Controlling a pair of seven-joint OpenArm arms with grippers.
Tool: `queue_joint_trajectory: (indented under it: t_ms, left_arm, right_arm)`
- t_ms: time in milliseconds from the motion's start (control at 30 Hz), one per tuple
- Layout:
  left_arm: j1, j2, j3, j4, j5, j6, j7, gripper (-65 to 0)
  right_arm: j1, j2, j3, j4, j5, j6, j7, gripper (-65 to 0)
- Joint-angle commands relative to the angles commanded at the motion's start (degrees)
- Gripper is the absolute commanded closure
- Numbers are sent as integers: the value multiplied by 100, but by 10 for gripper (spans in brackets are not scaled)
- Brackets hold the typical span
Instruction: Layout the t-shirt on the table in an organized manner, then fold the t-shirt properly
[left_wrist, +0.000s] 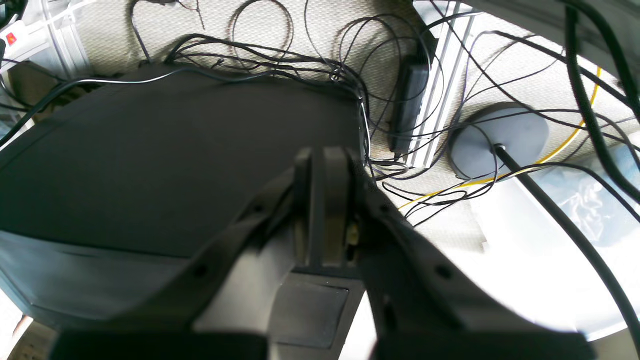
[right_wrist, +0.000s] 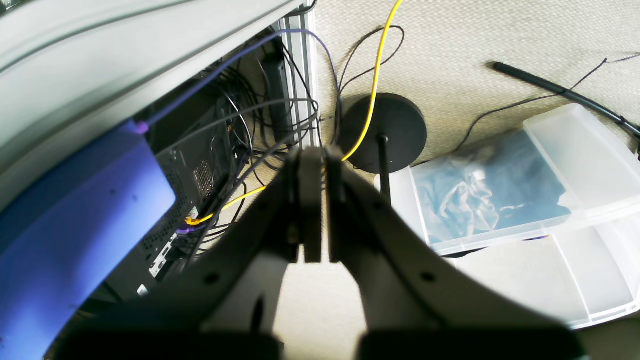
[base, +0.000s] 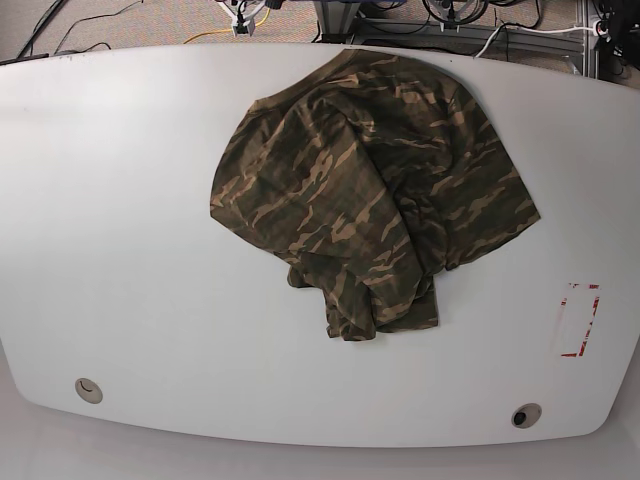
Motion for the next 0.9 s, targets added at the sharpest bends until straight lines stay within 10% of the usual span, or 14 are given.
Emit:
queue_joint_trajectory:
  t_ms: [433,900]
  left_arm:
    - [13,2,-7,-33,6,-336,-52,-33]
    - [137,17,2,26,11,38,-199,-42]
  right_arm:
    - [-4,-8,8,-8,11,-4,38,-9]
    - [-72,87,24,74,-6,-3,-28,-9]
